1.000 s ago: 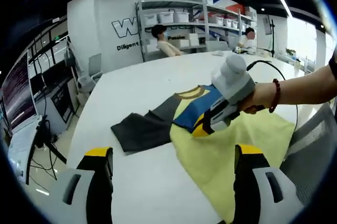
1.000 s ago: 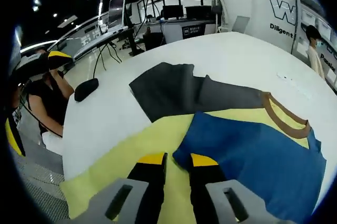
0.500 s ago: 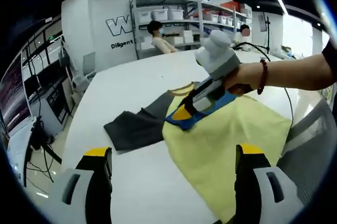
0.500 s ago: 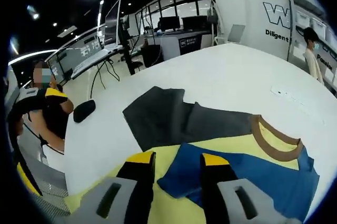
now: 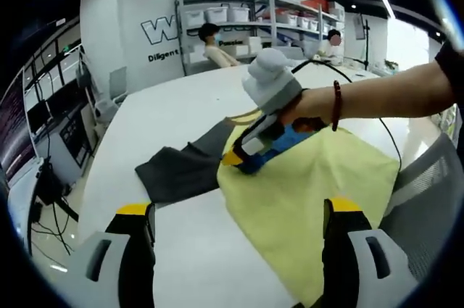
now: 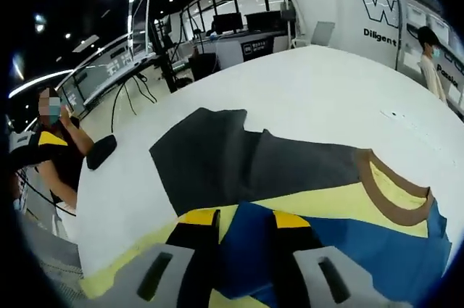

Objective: Fold the garment on the visible template until the final outline fits inside the template.

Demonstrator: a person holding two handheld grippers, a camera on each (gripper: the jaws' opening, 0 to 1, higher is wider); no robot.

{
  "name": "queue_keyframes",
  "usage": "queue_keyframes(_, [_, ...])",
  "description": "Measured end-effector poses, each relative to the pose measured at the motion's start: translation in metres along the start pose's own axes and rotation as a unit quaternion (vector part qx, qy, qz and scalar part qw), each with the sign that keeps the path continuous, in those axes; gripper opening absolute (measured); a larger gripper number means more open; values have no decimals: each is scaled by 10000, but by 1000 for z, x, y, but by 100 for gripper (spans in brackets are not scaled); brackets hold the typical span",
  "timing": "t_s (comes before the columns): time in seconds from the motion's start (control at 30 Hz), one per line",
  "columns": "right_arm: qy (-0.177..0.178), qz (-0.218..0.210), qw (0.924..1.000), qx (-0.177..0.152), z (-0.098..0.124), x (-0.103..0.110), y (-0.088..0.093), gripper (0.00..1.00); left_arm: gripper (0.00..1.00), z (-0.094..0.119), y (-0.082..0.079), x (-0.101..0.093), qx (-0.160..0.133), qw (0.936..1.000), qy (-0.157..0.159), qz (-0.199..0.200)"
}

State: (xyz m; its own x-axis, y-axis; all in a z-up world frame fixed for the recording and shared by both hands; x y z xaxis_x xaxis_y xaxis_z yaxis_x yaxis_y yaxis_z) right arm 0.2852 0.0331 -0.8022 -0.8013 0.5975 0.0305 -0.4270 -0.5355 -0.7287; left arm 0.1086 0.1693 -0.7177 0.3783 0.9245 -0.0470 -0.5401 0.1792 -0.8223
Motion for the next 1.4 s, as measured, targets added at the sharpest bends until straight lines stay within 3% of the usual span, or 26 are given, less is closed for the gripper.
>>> queue_keyframes(0.17, [122, 19, 9999, 0, -1, 0, 0, 6, 97, -2, -1, 0, -27, 10000, 40, 18])
queue_keyframes(0.33, [366, 385, 9986, 31, -3, 2, -1, 0, 96, -1, -3, 0, -51, 10000, 40, 10])
queue_keyframes(0.53, [297, 214, 9993, -21, 1, -4, -3, 0, 95, 1, -2, 2, -57, 10000, -7, 64])
queue_keyframes(0.63, [202, -30, 9992, -353, 5, -2, -12, 0, 95, 1, -3, 2, -84, 9999, -10, 70])
queue_keyframes(0.8, [157, -144, 9980, -598, 7, -2, -20, 0, 95, 0, -5, 1, -109, 9999, -1, 57])
queue_keyframes(1.03, [135, -271, 9983, -490, -2, -3, -13, 1, 95, 1, -3, 0, -63, 10000, 1, 70])
queue_keyframes(1.3, [19, -358, 9965, -755, 2, 1, -15, 27, 99, 1, -4, 1, -73, 9999, -40, 132])
queue_keyframes(1.4, [55, -372, 9949, -932, 10, -1, -17, 50, 99, 1, -5, 0, -71, 9998, -17, 168])
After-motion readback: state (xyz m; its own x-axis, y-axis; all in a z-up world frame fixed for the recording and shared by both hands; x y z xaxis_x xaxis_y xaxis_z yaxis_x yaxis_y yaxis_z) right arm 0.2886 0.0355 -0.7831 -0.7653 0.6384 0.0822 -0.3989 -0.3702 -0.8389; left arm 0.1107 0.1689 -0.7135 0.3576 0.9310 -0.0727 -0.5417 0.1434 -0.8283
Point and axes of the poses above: the point that each gripper's makers call its tool centre point, and the gripper's own axes: z roughly backward along the fingers, x roughly to its left, y roughly out of its underside, the point moved 9 cm from there along z, roughly backward along the fingers, and after that the axes turned 8 degrees about z, right-handed, at the moved point
